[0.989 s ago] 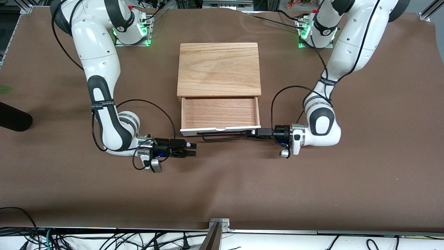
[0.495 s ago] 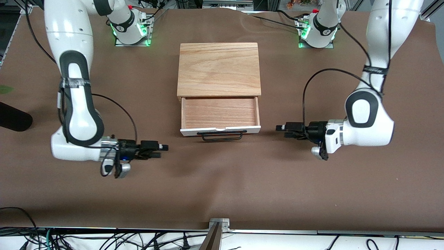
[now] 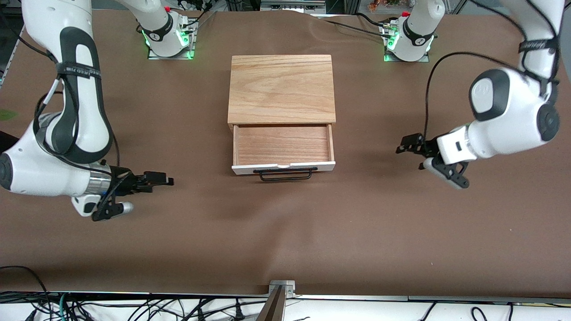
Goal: Pull top drawer with both arms simultaneously
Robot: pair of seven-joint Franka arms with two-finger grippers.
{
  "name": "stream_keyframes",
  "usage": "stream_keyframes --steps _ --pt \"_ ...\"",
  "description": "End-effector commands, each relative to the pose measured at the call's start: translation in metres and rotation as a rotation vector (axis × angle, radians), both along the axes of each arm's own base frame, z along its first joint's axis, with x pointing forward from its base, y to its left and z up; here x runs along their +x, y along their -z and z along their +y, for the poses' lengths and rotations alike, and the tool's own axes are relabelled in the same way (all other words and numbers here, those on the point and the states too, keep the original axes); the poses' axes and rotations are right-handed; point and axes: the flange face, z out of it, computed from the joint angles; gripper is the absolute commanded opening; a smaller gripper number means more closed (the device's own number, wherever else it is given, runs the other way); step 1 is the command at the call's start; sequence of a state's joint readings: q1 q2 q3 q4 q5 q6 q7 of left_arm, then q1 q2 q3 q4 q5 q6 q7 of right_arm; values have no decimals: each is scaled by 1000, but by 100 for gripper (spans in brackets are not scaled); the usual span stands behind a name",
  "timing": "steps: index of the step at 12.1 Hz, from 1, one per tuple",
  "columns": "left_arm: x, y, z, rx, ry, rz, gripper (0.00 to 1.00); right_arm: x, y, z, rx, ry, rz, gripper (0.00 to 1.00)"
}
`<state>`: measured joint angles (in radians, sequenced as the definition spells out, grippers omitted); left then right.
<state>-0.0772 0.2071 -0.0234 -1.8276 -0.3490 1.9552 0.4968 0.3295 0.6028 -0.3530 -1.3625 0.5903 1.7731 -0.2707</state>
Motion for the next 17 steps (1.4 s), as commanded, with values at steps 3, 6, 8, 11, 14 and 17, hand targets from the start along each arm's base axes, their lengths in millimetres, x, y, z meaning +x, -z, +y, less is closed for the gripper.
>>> stream_keyframes --steps 3,6,8,11,14,17 --pt "-54 -88 26 273 -121 69 98 -34 -82 19 -317 100 22 100" --pt "-54 -124 55 317 -193 97 100 -38 -116 -31 -335 169 -7 100" --pt "-57 -139 66 352 -250 126 100 -48 -133 -63 -344 217 28 100" --pt "-54 -150 68 374 -281 129 100 -53 -178 -70 -474 203 16 100" --pt "-52 -153 67 372 -282 125 100 -62 -225 -91 -389 243 -59 100" --pt "-50 -154 68 373 -285 120 100 -81 -239 -126 -350 272 -74 100"
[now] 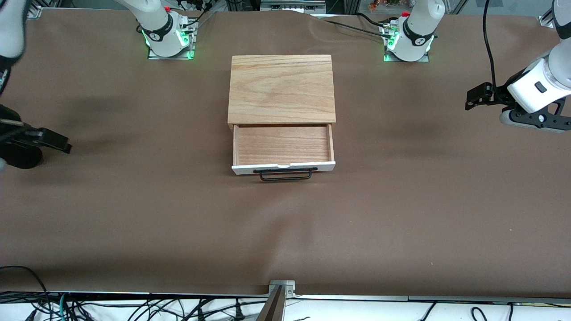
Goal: Pull top drawer with both arms simultaneously
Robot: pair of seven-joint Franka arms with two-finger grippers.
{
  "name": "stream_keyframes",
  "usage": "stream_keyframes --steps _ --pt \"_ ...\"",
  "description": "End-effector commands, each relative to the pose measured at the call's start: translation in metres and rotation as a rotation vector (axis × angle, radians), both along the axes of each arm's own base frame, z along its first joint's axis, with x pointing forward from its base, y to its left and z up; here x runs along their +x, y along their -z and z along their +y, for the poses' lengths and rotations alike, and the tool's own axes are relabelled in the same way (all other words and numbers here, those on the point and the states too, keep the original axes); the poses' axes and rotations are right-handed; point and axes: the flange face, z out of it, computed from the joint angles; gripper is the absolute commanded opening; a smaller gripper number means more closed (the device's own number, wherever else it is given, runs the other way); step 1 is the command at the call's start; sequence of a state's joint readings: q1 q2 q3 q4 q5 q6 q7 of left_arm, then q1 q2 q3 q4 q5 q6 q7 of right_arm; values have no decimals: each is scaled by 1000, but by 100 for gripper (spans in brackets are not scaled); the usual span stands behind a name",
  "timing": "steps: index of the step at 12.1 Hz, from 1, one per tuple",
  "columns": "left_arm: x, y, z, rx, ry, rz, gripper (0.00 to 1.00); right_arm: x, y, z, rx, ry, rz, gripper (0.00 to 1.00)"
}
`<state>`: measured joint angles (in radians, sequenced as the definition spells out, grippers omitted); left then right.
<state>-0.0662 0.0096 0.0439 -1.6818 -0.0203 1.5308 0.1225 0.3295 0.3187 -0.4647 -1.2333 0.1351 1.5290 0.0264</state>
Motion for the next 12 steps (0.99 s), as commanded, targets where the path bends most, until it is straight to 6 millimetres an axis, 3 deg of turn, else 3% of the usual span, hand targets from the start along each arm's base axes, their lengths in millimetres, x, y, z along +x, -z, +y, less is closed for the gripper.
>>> stream_keyframes --steps 1,3,6,12 --pt "5 -7 -1 33 -5 3 100 -29 -9 -22 52 2 5 100" --pt "6 -6 -1 33 -6 6 100 -39 0 -22 -21 -17 36 100" --pt "6 -5 -2 35 -18 6 100 -60 12 -16 5 -33 77 100" --pt "7 -4 -2 36 -18 9 100 -49 22 -13 -15 -76 99 100"
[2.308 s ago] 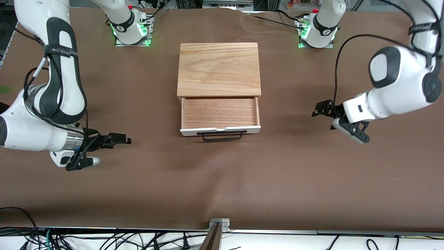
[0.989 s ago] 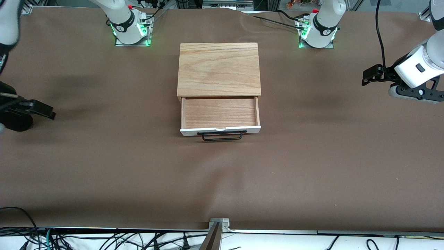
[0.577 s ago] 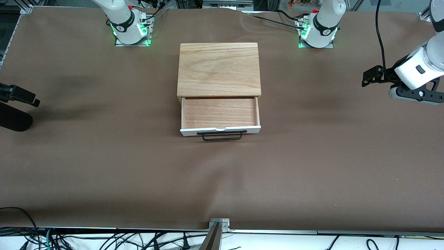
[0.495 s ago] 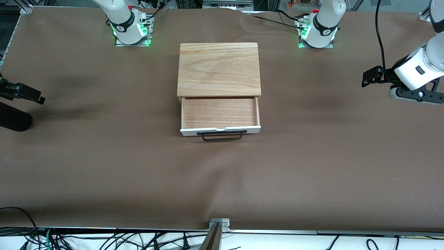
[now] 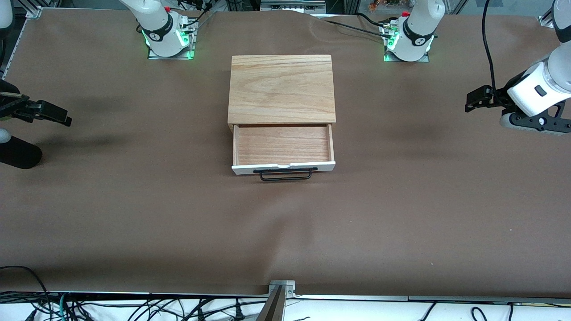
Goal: Pull top drawer with both arms simultaneously
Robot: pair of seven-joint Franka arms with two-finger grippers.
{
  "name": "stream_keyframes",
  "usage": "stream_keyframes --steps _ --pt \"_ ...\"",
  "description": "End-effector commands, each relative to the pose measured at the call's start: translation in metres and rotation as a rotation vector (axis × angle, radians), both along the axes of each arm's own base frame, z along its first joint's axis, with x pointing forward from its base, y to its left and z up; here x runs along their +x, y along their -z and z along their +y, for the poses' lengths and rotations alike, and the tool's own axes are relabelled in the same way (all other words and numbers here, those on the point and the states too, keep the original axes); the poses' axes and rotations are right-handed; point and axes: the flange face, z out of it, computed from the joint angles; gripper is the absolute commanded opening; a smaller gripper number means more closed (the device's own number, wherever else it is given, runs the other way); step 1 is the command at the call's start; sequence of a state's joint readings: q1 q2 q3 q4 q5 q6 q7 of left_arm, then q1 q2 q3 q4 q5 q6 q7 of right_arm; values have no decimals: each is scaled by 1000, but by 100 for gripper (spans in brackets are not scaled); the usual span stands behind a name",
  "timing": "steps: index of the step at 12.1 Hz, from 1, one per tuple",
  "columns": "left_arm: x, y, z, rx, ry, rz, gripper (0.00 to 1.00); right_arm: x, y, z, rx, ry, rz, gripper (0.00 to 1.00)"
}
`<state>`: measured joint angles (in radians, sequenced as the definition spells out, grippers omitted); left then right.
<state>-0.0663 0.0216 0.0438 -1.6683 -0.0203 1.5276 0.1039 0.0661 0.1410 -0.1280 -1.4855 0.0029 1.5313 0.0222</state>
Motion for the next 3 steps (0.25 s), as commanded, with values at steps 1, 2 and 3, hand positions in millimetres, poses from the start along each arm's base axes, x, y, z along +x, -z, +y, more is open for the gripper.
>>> stream_keyframes --steps 1,2,3 --pt "3 -5 -1 32 -2 7 100 0 0 0 -14 -36 -4 100" --pt "3 -5 -1 32 -3 7 100 0 0 -2 -13 -33 -4 100" --pt "3 -5 -1 32 -3 7 100 0 0 -3 -13 -31 -4 100"
